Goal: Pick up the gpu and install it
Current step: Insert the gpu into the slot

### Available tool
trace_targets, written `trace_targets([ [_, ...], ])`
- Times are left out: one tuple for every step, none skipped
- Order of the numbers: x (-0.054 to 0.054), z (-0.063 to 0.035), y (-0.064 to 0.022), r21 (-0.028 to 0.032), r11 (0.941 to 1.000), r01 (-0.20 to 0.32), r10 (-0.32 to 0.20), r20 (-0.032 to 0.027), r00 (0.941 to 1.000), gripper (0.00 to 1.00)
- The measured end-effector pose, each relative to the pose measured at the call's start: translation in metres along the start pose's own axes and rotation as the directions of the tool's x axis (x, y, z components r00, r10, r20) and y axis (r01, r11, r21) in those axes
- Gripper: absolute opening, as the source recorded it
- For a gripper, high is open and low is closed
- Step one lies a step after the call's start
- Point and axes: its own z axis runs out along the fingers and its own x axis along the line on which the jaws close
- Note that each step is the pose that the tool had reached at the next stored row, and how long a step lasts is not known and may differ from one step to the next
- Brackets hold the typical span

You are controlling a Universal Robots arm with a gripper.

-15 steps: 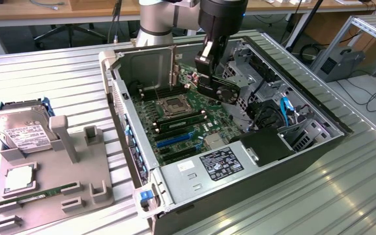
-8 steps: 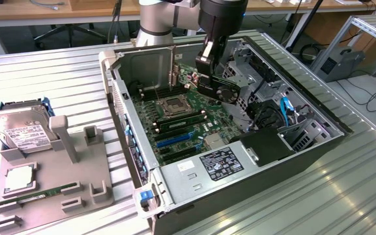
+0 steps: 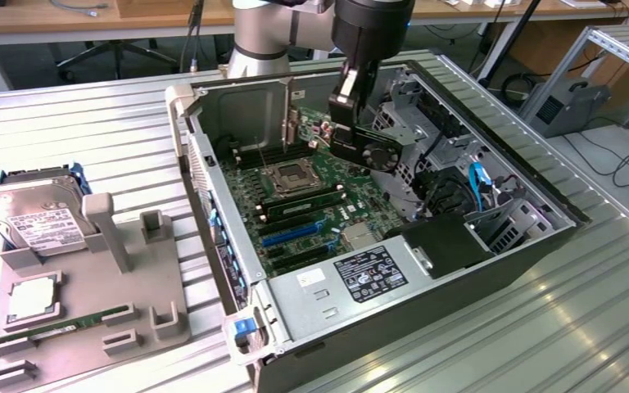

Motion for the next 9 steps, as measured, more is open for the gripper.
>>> trace_targets([
  [0.0,0.0,0.0,-0.0001,1.0,0.003,-0.003,0.0001,1.0,0.26],
  [0.0,0.0,0.0,-0.0002,1.0,0.006,-0.006,0.0003,1.0,0.26],
  [0.0,0.0,0.0,-0.0003,1.0,0.009,-0.009,0.0005,1.0,0.26],
  [0.0,0.0,0.0,-0.0004,0.9999,0.012,-0.012,0.0006,0.9999,0.26],
  [0.0,0.0,0.0,-0.0004,0.9999,0.014,-0.014,0.0008,0.9999,0.26],
  [0.0,0.0,0.0,-0.0005,0.9999,0.016,-0.016,0.0009,0.9999,0.26],
  [0.0,0.0,0.0,-0.0006,0.9998,0.019,-0.019,0.001,0.9998,0.26],
  [0.0,0.0,0.0,-0.0007,0.9998,0.021,-0.021,0.0012,0.9998,0.26],
  [0.0,0.0,0.0,-0.0007,0.9997,0.024,-0.024,0.0013,0.9997,0.26],
])
